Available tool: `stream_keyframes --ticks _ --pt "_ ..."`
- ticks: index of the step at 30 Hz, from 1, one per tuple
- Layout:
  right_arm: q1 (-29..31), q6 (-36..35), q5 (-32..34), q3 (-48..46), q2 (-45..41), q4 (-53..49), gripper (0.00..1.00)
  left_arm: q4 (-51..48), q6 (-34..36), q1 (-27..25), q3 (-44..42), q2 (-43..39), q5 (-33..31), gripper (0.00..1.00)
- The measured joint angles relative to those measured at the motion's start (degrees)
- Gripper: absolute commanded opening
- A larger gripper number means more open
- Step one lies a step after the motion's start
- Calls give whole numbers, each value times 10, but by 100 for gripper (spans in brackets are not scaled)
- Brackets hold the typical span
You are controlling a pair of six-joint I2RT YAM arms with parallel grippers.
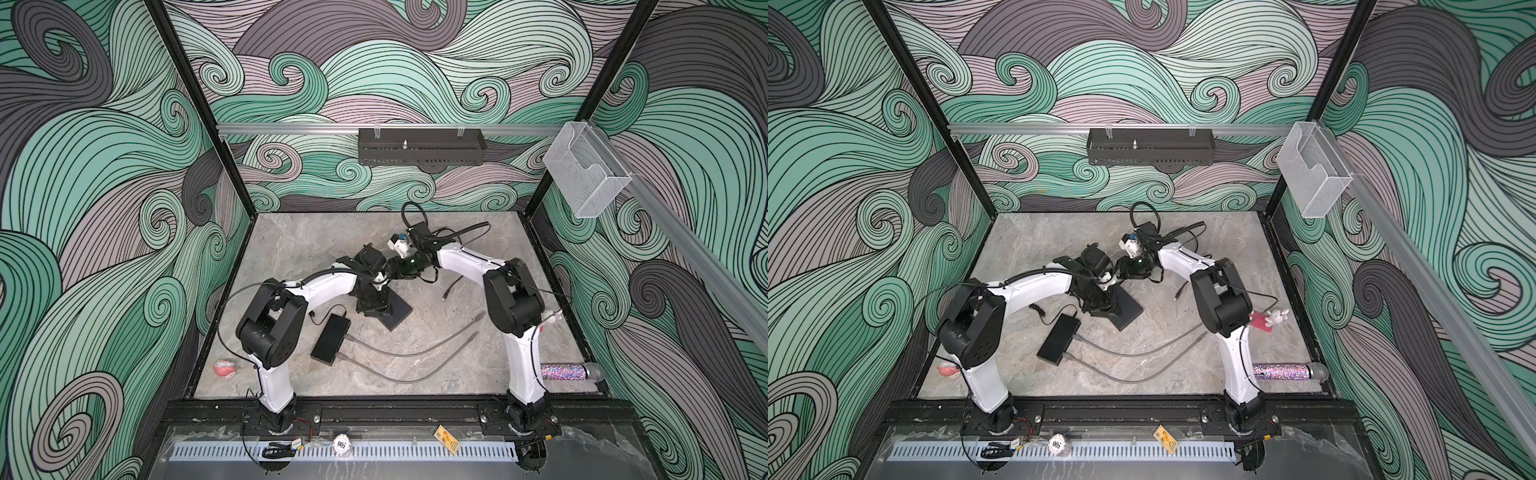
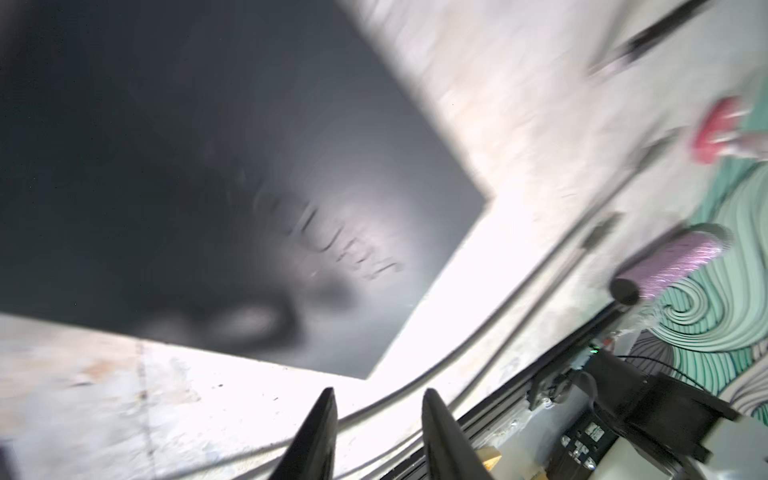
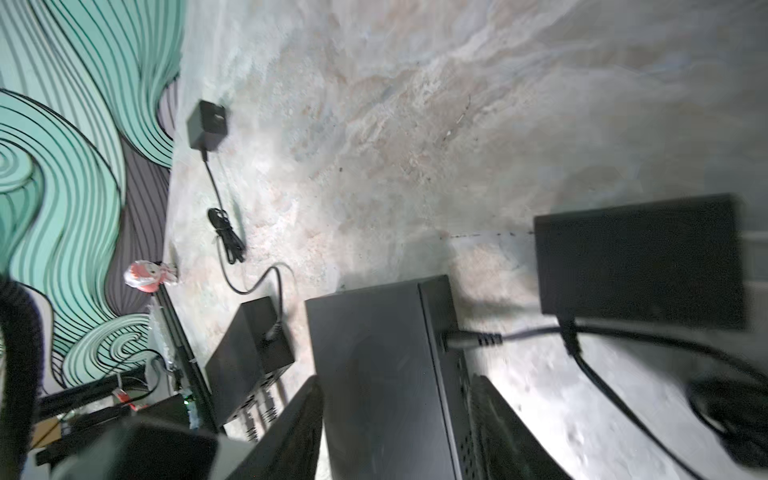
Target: Insert the plug into the switch port
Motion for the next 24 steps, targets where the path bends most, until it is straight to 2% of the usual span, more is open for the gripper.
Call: stream_keyframes --ticks 4,7,11,16,19,24 --pt "-20 24 9 -61 -99 21 57 1 33 48 44 -40 -10 40" --pt "-26 65 31 -148 -182 55 57 7 48 95 61 -43 -12 40" --pt "-18 154 68 -303 -295 98 61 -2 66 138 105 9 -16 40" --pt "18 267 113 -467 -426 148 65 -1 84 148 129 73 -28 43" --pt "28 312 118 -513 -449 195 64 -5 88 148 135 99 -28 43" --pt "28 373 107 -543 -387 278 60 0 89 148 128 123 -19 43"
